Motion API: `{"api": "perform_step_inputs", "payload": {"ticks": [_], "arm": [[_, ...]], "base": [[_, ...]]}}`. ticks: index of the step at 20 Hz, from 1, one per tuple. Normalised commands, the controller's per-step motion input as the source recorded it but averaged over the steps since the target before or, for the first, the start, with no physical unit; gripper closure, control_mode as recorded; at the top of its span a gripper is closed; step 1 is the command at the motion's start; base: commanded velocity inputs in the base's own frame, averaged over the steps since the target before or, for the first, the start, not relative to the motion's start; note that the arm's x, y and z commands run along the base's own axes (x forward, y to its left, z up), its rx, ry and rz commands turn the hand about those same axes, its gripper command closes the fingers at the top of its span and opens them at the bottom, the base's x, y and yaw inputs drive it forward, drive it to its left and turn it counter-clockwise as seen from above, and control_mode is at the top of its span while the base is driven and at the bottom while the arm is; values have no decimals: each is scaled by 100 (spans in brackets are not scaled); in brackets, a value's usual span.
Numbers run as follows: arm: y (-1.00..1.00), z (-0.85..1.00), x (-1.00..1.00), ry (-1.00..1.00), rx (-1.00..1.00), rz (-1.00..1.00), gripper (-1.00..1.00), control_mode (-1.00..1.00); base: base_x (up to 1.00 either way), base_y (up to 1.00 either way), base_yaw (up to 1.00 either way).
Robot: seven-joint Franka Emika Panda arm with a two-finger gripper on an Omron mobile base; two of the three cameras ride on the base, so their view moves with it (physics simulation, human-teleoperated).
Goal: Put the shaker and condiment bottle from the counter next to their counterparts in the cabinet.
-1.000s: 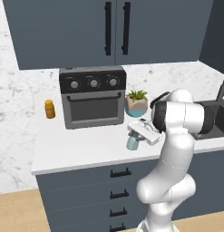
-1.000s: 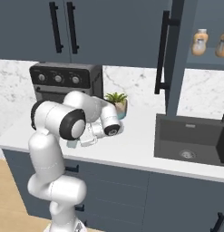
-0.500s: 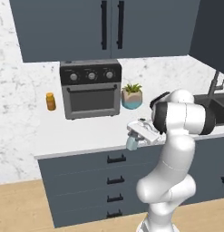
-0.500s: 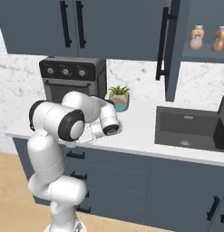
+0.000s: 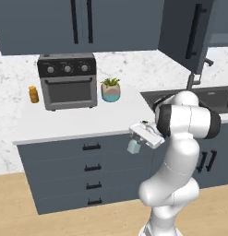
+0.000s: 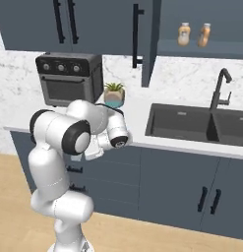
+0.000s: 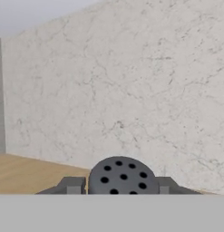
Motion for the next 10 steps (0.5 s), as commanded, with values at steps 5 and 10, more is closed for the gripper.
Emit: {"api": "perform_step_inputs", "payload": {"ticks": [5,10], "arm": [[0,0,0,0,0,0,100,100],[0,0,0,0,0,0,100,100]], "base": [[-36,-97,0],[-45,-90,0]]}}
